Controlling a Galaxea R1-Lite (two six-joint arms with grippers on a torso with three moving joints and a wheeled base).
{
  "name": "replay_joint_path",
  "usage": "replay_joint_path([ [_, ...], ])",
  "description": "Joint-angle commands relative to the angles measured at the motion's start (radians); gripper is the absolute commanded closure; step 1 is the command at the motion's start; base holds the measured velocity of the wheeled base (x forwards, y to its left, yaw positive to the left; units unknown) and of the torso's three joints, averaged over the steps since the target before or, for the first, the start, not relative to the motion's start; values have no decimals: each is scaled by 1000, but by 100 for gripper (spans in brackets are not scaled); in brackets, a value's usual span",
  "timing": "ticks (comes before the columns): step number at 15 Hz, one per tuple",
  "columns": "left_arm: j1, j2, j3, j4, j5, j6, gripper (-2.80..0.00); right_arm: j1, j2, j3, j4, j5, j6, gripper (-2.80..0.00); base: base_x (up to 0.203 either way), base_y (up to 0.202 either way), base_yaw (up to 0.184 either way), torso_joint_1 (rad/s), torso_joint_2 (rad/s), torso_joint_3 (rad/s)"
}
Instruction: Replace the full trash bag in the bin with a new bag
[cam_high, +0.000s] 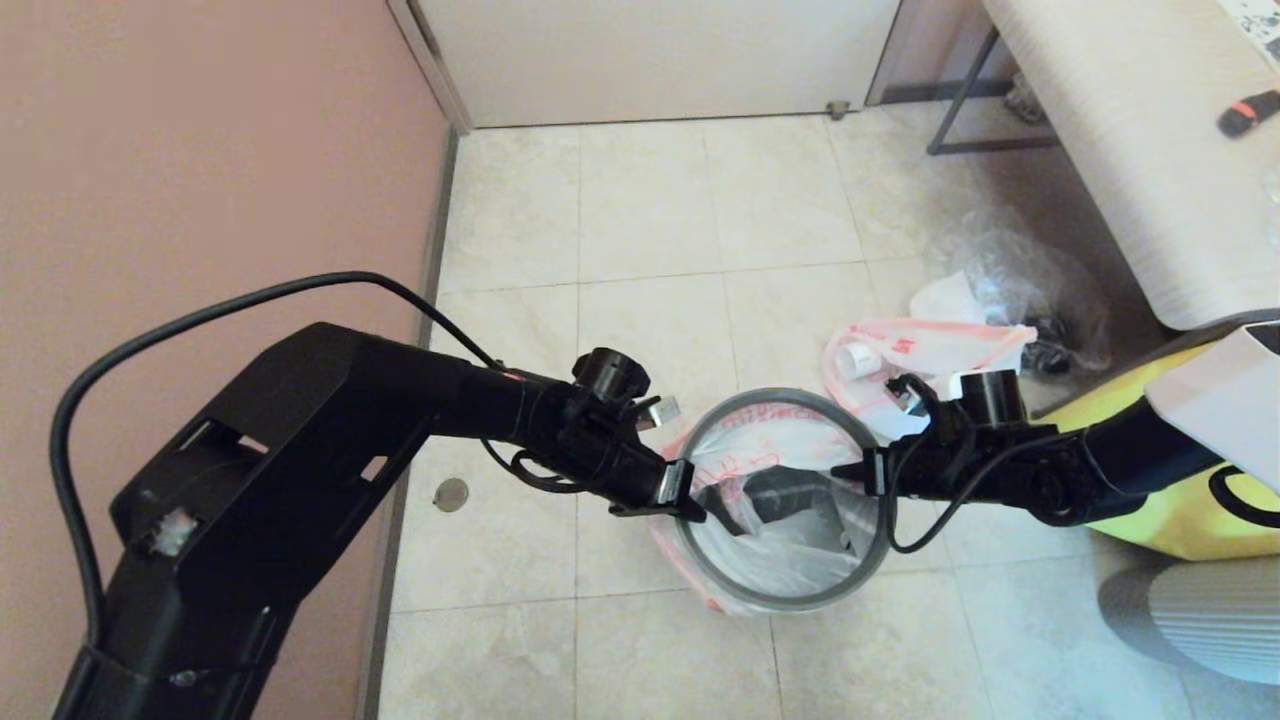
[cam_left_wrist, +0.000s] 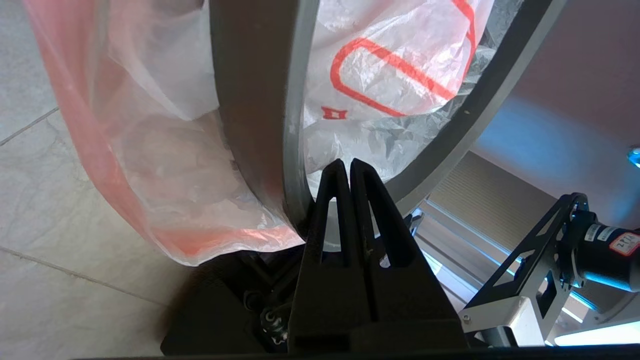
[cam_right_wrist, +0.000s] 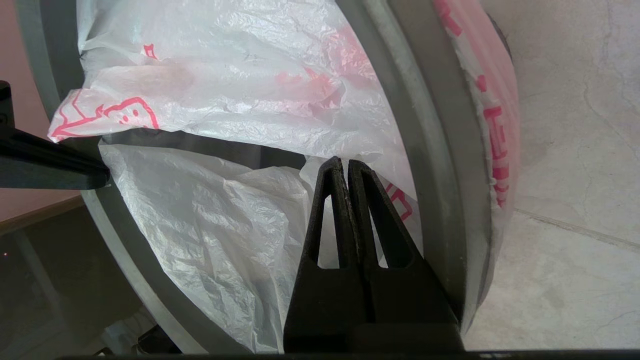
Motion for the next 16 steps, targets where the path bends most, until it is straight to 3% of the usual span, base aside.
replay_joint_path([
  [1, 2, -40, 2, 3, 1, -2, 0, 10, -45, 10, 1, 2, 0, 0, 0, 0, 0, 0, 0, 0],
  [4, -13, -194, 22, 13, 16, -11, 0, 28, -226, 44, 80, -6, -3, 0, 0, 0, 0, 0, 0, 0],
  [6, -36, -337, 57, 28, 89, -28, 0, 31, -399, 79, 171, -35, -19, 0, 0, 0, 0, 0, 0, 0],
  [10, -97, -581, 139, 148, 484, -56, 0, 32, -745, 183, 368, -117, -59, 0, 0, 0, 0, 0, 0, 0],
  [13, -92, -705, 229, 207, 873, -90, 0, 28, -997, 275, 552, -197, -143, 0, 0, 0, 0, 0, 0, 0],
  [16, -108, -906, 340, 223, 1006, -97, 0, 52, -1250, 345, 728, -280, -179, 0, 0, 0, 0, 0, 0, 0],
])
